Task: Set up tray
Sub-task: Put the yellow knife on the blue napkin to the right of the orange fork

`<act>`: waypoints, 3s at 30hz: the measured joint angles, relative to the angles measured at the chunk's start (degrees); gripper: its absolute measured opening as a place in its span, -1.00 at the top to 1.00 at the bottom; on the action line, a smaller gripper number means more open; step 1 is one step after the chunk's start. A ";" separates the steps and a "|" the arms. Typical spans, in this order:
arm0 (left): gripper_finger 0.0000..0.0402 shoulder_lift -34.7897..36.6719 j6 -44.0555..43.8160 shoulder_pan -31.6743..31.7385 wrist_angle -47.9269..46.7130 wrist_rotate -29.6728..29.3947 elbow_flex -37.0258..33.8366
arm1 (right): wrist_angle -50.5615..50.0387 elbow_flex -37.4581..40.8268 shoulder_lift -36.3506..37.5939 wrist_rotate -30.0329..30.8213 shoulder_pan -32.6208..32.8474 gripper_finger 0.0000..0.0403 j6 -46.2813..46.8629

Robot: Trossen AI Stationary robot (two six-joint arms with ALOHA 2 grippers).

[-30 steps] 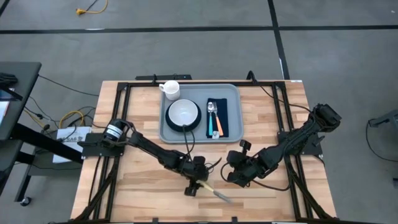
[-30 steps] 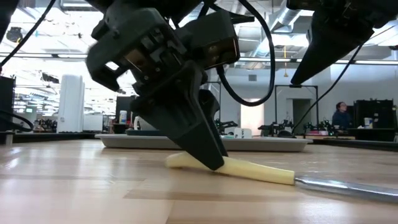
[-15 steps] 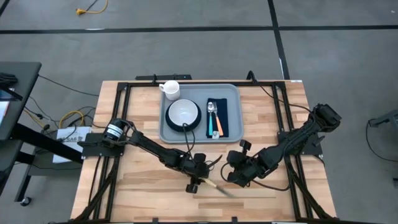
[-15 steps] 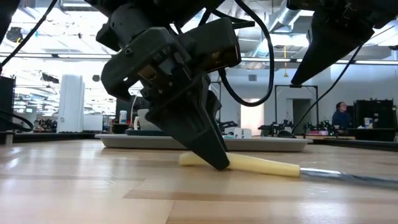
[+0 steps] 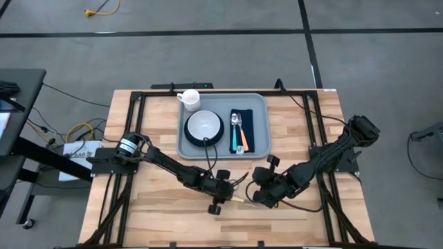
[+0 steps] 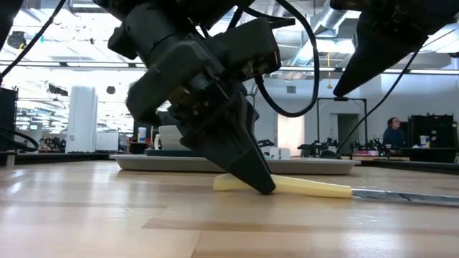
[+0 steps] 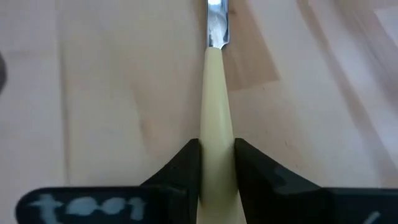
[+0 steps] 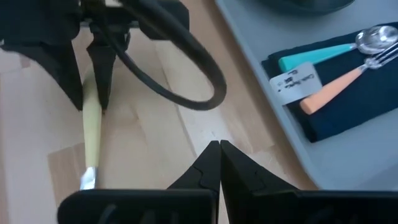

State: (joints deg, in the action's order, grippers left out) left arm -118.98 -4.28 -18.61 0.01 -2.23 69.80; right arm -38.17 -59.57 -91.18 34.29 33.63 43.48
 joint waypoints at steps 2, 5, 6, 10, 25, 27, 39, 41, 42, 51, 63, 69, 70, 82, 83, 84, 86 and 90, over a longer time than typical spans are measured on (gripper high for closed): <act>0.69 -0.08 0.08 -0.05 0.47 -1.94 0.00 | -0.02 0.00 0.00 1.11 0.00 1.00 0.01; 0.69 -0.08 0.07 -0.24 0.26 -5.42 0.00 | -0.29 0.00 0.01 2.39 -0.02 1.00 0.03; 0.69 -0.08 0.04 -0.31 0.13 -6.49 0.00 | -0.53 0.00 0.09 2.79 0.00 1.00 0.05; 0.69 0.50 -0.13 -0.52 -1.60 -9.41 -0.02 | -0.52 -0.04 0.76 4.32 -0.02 1.00 0.08; 0.68 14.84 -5.84 -6.62 -18.10 -41.62 -1.97 | -0.44 -0.07 2.05 11.55 0.03 1.00 3.84; 0.68 16.83 -8.13 -7.83 -20.93 -46.84 -2.52 | -0.46 -0.06 2.08 14.81 0.04 1.00 6.44; 0.66 21.14 -21.77 -14.69 -32.46 -75.19 -2.69 | 12.12 -0.09 1.90 33.36 -2.97 1.00 8.25; 0.67 21.46 -21.68 -15.35 -32.18 -76.38 -2.69 | 15.30 -0.09 1.90 33.41 -4.44 1.00 4.05; 0.68 21.56 -21.68 -15.58 -32.08 -76.95 -2.65 | 17.11 -0.09 1.90 33.39 -5.24 1.00 1.57; 0.67 21.80 -20.93 -17.75 -33.79 -80.77 -2.65 | 36.97 -0.09 2.41 27.92 -8.14 1.00 -26.78; 0.67 22.04 -21.78 -19.84 -36.10 -80.77 -2.65 | 43.89 7.28 14.20 -19.64 -7.49 1.00 -60.61; 0.66 22.04 -21.81 -20.00 -36.10 -80.99 -2.65 | 76.74 27.47 20.46 -19.06 -12.66 1.00 -54.38; 0.66 22.04 -21.89 -19.98 -36.10 -80.99 -2.65 | 85.74 31.06 20.24 -19.12 -13.64 1.00 -52.90; 0.66 22.04 -22.38 -19.65 -35.97 -80.79 -2.63 | 126.87 33.01 -1.49 -19.85 -20.69 0.80 -33.18; 0.66 22.04 -22.58 -19.63 -36.06 -80.60 -2.63 | 126.69 31.37 -2.87 -20.56 -20.89 0.74 -31.87; 0.66 22.04 -22.93 -19.63 -36.13 -80.57 -2.63 | 126.20 29.60 -3.98 -20.94 -21.02 0.67 -30.59; 0.66 22.08 -23.66 -19.93 -36.37 -80.31 -2.61 | 125.60 26.30 -5.19 -22.23 -21.03 0.53 -28.90; 0.66 22.10 -24.10 -20.89 -36.78 -79.28 -2.60 | 121.55 23.77 -5.38 -24.09 -21.03 0.22 -28.76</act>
State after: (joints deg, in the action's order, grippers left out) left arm -96.88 -28.38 -39.50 -36.77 -81.51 67.20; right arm 83.38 -35.80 -96.56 10.20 12.60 14.72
